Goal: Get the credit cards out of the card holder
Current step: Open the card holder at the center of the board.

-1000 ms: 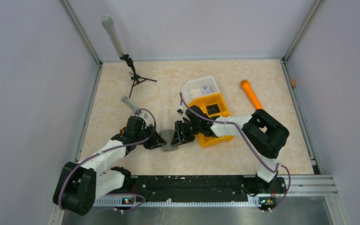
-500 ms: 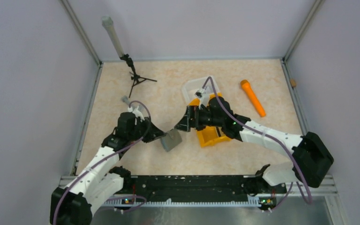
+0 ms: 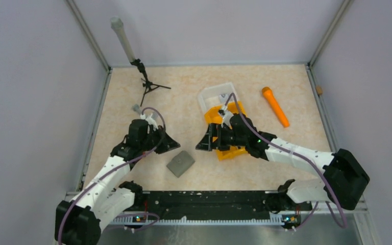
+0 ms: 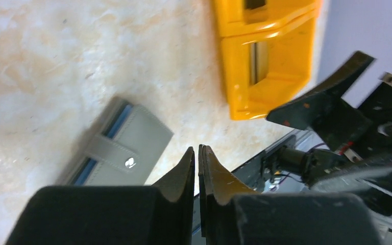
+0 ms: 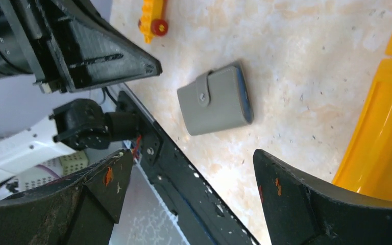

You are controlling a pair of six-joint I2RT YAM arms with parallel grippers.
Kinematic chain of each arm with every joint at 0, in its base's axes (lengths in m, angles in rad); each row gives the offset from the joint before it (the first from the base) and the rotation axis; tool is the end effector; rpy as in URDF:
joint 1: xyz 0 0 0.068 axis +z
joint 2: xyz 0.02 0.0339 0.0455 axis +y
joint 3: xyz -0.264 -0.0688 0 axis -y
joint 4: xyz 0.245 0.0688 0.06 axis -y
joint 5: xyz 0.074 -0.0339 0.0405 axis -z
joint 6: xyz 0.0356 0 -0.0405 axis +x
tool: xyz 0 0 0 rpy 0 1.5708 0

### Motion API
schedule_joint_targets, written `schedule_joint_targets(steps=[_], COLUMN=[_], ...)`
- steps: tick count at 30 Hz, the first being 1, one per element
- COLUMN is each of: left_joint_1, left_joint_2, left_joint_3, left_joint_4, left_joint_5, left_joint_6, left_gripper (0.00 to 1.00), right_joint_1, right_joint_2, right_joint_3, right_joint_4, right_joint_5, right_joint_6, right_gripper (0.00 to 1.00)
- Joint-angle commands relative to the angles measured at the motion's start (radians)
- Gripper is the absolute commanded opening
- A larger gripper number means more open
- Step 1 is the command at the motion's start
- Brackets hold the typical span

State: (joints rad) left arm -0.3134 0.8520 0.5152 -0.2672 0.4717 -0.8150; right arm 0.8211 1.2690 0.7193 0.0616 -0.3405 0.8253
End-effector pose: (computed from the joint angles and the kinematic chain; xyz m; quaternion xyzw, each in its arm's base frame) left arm 0.1703 -0.0722 0.2278 -0.1084 0.8609 -0.4165 0.2712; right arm 0.1799 0.2107 0.2383 -0.0855 0.8448 0.4711 0.2388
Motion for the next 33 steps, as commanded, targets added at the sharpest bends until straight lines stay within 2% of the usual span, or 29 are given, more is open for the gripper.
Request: schedule_joint_targets(steps=[1, 4, 7, 11, 16, 23, 33], left_joint_1=[0.005, 0.005, 0.005, 0.005, 0.005, 0.006, 0.007], left_joint_2=[0.043, 0.033, 0.024, 0.027, 0.055, 0.088, 0.139], left_joint_3=[0.06, 0.065, 0.062, 0.047, 0.011, -0.012, -0.041], left_joint_4=[-0.125, -0.162, -0.183, -0.188, -0.177, -0.184, -0.161], left_joint_5=[-0.056, -0.096, -0.155, -0.21, -0.286, -0.39, -0.288], left_joint_6=[0.13, 0.17, 0.177, 0.171, 0.145, 0.105, 0.096], left_gripper=[0.21, 0.5, 0.68, 0.77, 0.76, 0.71, 0.67], right_joint_1=[0.072, 0.125, 0.145, 0.198, 0.26, 0.304, 0.328], right_joint_2=[-0.02, -0.002, 0.019, 0.054, 0.145, 0.176, 0.276], right_joint_3=[0.024, 0.034, -0.009, -0.064, 0.009, -0.065, -0.08], right_joint_4=[-0.081, -0.1, -0.017, 0.117, 0.006, 0.148, 0.236], right_joint_5=[0.087, 0.144, 0.162, 0.233, 0.39, 0.45, 0.419], right_joint_6=[-0.054, -0.057, 0.002, 0.125, 0.246, 0.415, 0.527], right_gripper=[0.92, 0.92, 0.91, 0.91, 0.86, 0.85, 0.82])
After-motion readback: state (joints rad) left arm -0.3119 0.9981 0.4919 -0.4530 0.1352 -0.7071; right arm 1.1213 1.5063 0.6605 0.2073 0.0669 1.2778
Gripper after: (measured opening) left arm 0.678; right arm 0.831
